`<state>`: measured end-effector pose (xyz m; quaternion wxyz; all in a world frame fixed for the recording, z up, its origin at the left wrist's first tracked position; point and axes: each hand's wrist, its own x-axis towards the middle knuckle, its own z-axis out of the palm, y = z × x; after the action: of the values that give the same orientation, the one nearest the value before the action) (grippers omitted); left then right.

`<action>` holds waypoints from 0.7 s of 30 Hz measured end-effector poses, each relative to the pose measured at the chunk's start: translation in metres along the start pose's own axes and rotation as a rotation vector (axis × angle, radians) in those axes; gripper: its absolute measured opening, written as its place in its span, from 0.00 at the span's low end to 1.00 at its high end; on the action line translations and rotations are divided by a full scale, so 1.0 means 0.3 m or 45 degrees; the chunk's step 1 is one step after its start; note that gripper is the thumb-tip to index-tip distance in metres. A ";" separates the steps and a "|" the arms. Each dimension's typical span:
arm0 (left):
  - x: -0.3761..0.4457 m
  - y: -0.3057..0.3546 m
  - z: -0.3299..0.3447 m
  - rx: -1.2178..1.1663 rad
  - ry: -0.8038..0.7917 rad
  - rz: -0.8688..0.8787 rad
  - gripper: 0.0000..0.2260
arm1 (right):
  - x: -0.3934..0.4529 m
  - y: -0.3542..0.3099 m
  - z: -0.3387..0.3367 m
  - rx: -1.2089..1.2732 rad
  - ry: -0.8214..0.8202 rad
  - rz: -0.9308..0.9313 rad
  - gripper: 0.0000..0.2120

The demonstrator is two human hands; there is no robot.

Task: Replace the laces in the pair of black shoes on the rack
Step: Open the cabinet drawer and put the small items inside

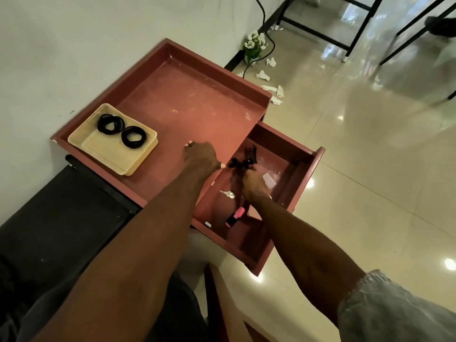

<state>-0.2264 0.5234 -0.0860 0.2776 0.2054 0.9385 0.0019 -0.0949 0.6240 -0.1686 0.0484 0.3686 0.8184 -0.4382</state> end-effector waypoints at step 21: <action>-0.184 -0.103 0.116 0.287 0.205 0.321 0.16 | -0.122 0.241 -0.137 0.673 0.424 0.481 0.20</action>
<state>-0.1780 0.4699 -0.0904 0.1745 0.3503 0.9187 -0.0522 -0.0116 0.6593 -0.1781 -0.1023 0.5794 0.5909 -0.5520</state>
